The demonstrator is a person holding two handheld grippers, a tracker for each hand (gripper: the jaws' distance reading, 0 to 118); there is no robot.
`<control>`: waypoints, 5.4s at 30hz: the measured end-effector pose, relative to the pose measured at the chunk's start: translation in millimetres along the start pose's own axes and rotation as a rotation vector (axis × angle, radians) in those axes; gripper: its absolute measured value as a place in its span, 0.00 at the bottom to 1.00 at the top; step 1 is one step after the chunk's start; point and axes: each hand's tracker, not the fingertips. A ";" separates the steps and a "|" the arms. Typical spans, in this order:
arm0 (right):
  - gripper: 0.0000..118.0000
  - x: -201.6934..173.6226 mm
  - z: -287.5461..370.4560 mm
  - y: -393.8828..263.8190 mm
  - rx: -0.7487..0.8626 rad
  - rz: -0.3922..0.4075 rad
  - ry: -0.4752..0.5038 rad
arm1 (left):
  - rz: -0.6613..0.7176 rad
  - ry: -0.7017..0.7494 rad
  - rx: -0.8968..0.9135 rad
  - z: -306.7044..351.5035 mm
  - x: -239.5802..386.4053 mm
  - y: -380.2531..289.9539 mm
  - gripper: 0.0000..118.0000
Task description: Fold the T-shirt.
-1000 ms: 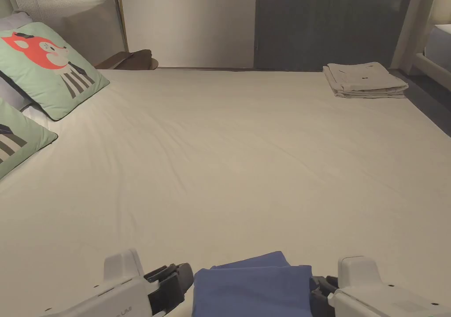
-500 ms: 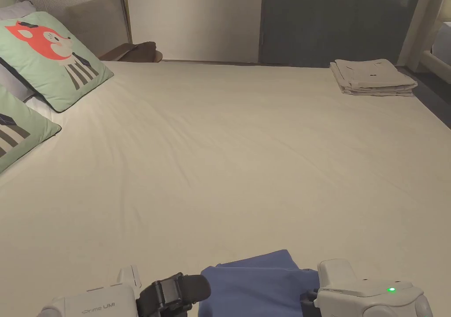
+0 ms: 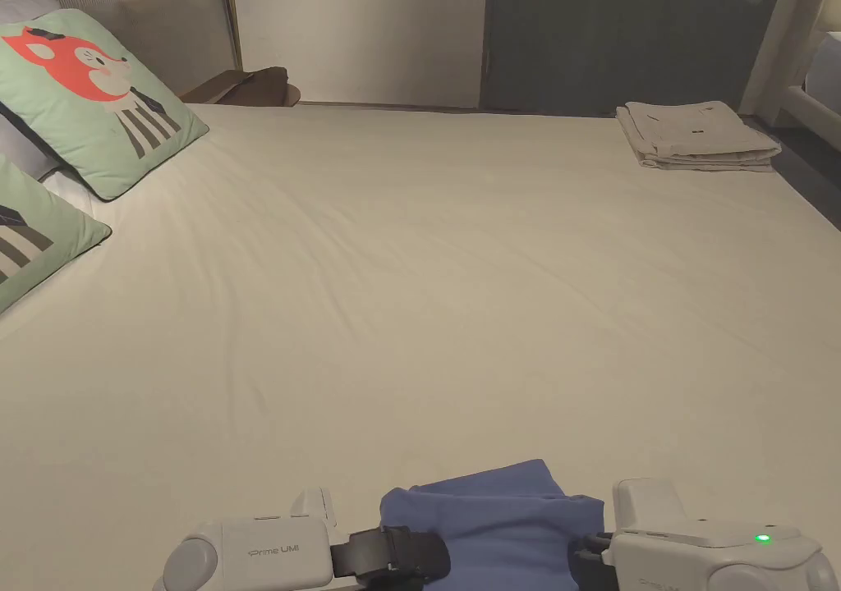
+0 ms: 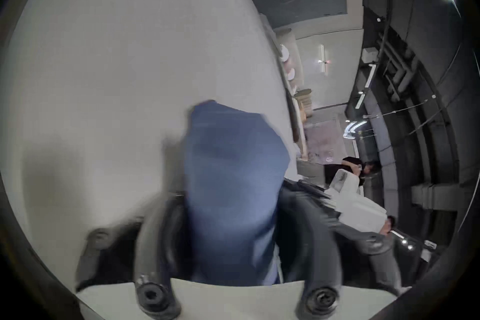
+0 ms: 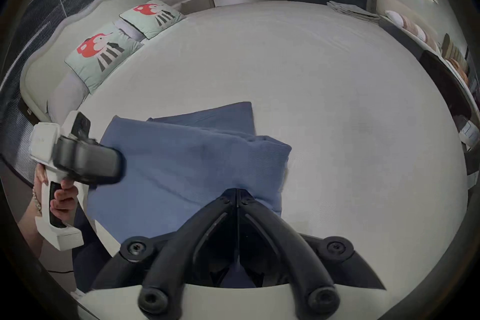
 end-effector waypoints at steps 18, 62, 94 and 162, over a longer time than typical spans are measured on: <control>0.00 -85.8 10.1 56.9 0.094 0.066 0.067 | 0.038 0.170 0.232 250.1 -87.6 83.3 0.22; 0.00 -70.4 67.0 59.4 0.373 0.089 -0.064 | -0.439 0.596 0.614 148.6 64.5 13.9 0.01; 0.00 -19.4 202.4 83.4 1.034 0.128 -0.455 | -0.924 0.624 1.145 51.3 238.3 -25.5 0.01; 0.96 -24.6 205.4 81.9 1.081 0.159 -0.431 | -0.940 0.590 1.204 60.3 233.4 -33.7 0.94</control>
